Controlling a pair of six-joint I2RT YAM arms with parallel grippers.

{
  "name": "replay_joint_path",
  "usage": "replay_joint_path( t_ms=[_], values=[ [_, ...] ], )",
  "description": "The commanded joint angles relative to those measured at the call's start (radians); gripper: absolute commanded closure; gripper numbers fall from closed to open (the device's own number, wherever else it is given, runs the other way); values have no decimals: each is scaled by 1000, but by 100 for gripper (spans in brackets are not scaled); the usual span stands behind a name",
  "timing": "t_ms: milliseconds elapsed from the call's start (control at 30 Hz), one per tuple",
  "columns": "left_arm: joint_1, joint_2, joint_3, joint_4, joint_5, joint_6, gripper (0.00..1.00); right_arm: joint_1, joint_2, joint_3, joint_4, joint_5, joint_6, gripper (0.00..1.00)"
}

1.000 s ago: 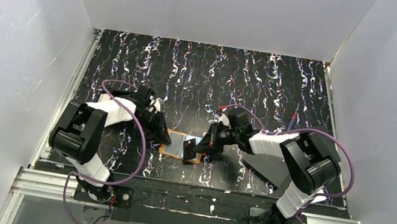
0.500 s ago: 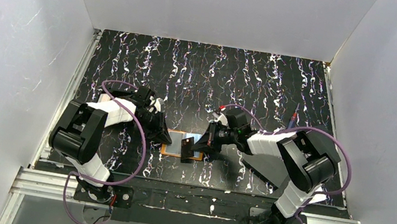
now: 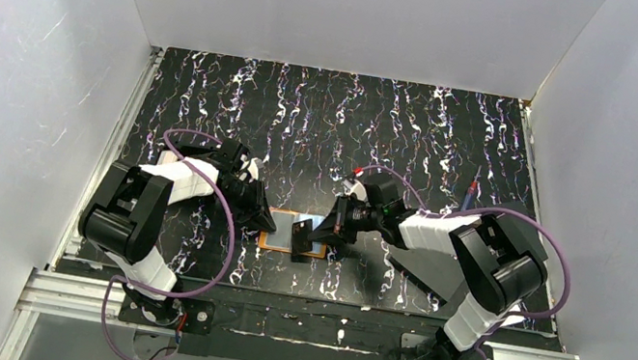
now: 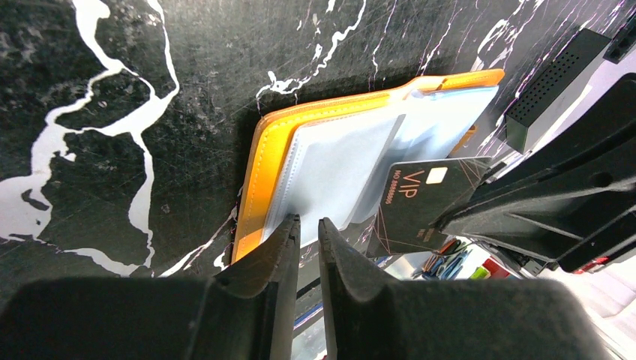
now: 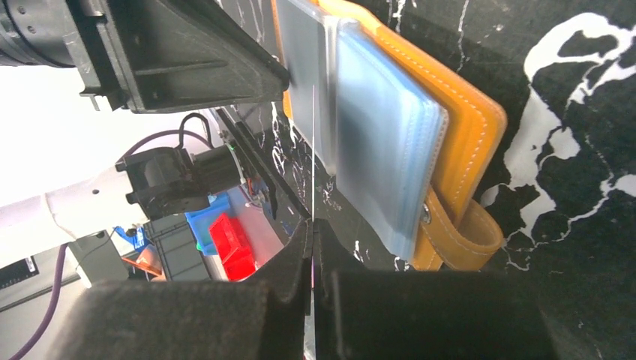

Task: Put the credit cards into the card holder
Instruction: Insert the credit card into the card holder.

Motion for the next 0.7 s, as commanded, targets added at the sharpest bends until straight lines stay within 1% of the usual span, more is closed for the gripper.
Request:
replay_joint_path(
  t_ms=[0, 467, 667],
  values=[
    [-6, -9, -26, -32, -48, 21, 85, 7, 28, 21, 9, 2, -19, 99],
    [-5, -11, -20, -45, -50, 25, 86, 7, 95, 78, -1, -4, -72, 99],
    [-6, -12, -21, -55, -53, 31, 86, 7, 145, 142, -11, 35, -125, 99]
  ],
)
